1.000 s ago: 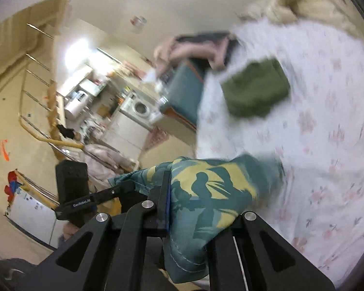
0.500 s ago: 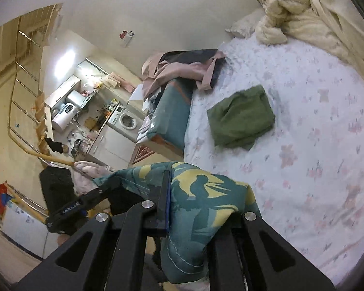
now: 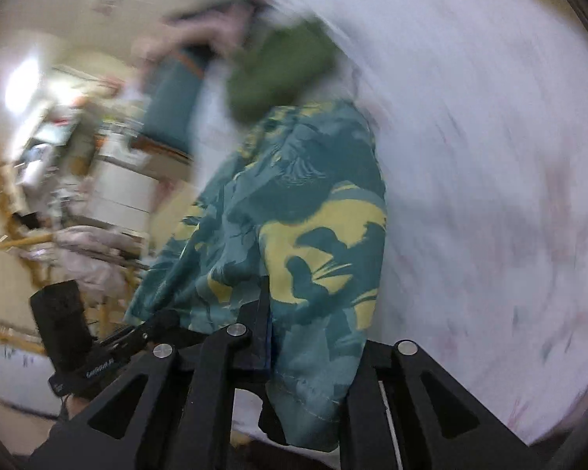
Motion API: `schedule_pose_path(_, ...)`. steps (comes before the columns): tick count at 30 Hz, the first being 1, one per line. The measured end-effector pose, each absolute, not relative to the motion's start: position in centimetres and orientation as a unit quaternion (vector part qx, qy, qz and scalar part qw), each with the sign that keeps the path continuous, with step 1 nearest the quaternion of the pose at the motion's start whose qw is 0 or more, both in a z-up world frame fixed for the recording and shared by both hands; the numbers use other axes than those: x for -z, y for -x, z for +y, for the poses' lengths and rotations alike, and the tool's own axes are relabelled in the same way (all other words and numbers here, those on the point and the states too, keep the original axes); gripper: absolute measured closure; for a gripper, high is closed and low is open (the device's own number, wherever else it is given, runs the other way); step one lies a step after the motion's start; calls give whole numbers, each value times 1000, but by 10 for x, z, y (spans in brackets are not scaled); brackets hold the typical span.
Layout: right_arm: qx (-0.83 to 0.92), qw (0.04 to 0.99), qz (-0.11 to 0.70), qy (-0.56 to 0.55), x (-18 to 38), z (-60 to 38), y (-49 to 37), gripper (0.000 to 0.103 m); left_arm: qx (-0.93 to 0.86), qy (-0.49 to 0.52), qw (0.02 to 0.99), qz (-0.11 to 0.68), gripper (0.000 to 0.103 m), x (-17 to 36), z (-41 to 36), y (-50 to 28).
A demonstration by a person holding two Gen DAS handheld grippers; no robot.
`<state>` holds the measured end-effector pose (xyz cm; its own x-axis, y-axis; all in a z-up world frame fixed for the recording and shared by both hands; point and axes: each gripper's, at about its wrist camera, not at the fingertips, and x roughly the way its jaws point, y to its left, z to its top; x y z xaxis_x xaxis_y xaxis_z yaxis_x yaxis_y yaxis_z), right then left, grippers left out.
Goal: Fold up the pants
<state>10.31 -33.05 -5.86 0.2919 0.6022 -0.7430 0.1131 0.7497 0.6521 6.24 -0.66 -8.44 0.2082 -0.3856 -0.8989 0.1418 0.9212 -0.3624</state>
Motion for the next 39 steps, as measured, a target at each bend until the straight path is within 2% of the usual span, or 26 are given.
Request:
schedule_pose_path(3, -107, 696, 630, -328, 120, -333, -72, 90, 118, 107, 713, 683, 94, 147, -7, -43)
schedule_pose_path(5, -89, 673, 665, -311, 139, -331, -54, 85, 103, 110, 698, 700, 90, 160, -2, -36)
schedule_pose_path(6, -84, 674, 672, -295, 139, -331, -47, 78, 97, 106, 698, 701, 84, 159, 0, -35)
schedule_pose_path(7, -79, 680, 675, -276, 134, -332, -42, 62, 84, 92, 699, 704, 81, 156, 2, -33)
schedule_pose_path(9, -52, 691, 681, -238, 122, -340, -31, 48, 64, 62, 710, 699, 62, 145, 7, -30)
schedule_pose_path(11, -22, 701, 674, -232, 107, -357, -24, 48, 45, 45, 723, 688, 57, 132, 14, -29)
schedule_pose_path(14, -26, 747, 627, -221, 74, -370, -28, 48, 26, 61, 765, 640, 57, 101, 26, -34)
schedule_pose_path(15, -34, 762, 609, -217, 65, -371, -33, 52, 30, 59, 779, 624, 57, 91, 22, -37)
schedule_pose_path(17, -68, 776, 591, -211, 54, -363, -47, 65, 68, 45, 789, 609, 57, 82, 4, -51)
schedule_pose_path(18, -88, 775, 591, -205, 55, -355, -58, 78, 93, 42, 787, 608, 57, 85, -8, -59)
schedule_pose_path(19, -99, 774, 594, -197, 60, -347, -66, 82, 106, 39, 785, 609, 57, 87, -16, -66)
schedule_pose_path(23, -103, 741, 641, -169, 109, -316, -88, 83, 117, 24, 755, 645, 70, 128, -44, -79)
schedule_pose_path(26, -86, 718, 678, -136, 136, -312, -82, 84, 99, -6, 723, 683, 70, 161, -45, -73)
schedule_pose_path(28, -80, 701, 700, -114, 144, -318, -71, 87, 91, -39, 720, 687, 68, 163, -44, -61)
schedule_pose_path(33, -74, 694, 708, -105, 125, -336, -59, 86, 75, -23, 713, 697, 68, 146, -33, -58)
schedule_pose_path(35, -85, 714, 687, -106, 103, -341, -70, 81, 69, -4, 731, 679, 68, 128, -28, -68)
schedule_pose_path(39, -121, 756, 625, -155, 70, -355, -115, 82, 71, 22, 771, 632, 72, 96, -32, -115)
